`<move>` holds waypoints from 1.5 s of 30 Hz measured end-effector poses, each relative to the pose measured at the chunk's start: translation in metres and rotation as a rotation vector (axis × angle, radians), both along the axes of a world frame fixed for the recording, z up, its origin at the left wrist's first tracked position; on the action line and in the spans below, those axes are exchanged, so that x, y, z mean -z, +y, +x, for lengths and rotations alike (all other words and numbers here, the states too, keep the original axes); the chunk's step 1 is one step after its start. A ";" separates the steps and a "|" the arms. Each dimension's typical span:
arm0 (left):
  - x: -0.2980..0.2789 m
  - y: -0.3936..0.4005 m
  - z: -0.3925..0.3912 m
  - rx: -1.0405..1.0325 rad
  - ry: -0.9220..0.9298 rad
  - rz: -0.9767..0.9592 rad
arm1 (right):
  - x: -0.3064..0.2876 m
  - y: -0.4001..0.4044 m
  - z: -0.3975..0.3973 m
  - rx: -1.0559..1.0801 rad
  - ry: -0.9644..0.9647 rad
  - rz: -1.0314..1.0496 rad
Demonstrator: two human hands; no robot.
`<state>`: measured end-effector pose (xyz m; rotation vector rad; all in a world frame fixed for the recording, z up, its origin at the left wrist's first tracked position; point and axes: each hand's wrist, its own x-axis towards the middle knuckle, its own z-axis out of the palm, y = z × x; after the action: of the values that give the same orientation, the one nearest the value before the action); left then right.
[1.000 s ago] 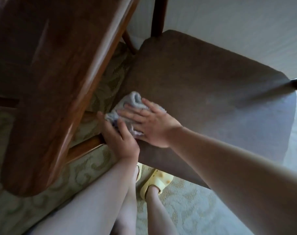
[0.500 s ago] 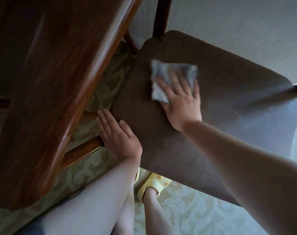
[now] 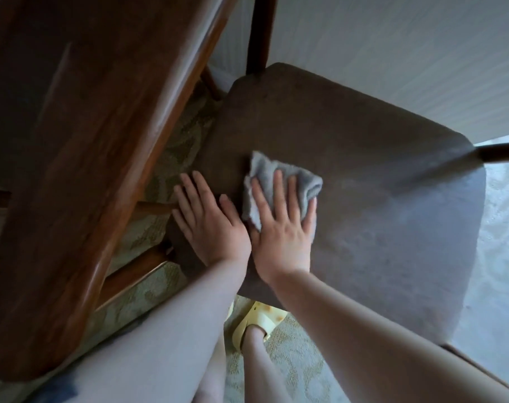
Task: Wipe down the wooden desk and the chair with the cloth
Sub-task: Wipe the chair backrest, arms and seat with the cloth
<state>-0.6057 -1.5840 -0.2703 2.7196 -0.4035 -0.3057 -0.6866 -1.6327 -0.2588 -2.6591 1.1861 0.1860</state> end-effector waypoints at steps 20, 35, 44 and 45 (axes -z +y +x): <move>-0.002 -0.011 -0.016 0.380 -0.127 0.071 | 0.003 -0.089 -0.092 0.278 0.028 0.007; -0.006 -0.048 -0.052 0.938 -0.130 0.124 | -0.004 -0.043 -0.147 0.736 0.106 0.017; -0.002 -0.055 -0.074 0.929 -0.092 0.091 | 0.007 -0.072 -0.193 0.565 0.076 -0.045; -0.002 -0.056 -0.074 0.932 -0.086 0.087 | 0.007 -0.069 -0.204 0.755 0.086 -0.036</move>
<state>-0.6793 -1.6400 -0.2682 2.4328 -1.6979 -0.4412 -0.8909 -1.7018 -0.2659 -2.0511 2.1190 0.1447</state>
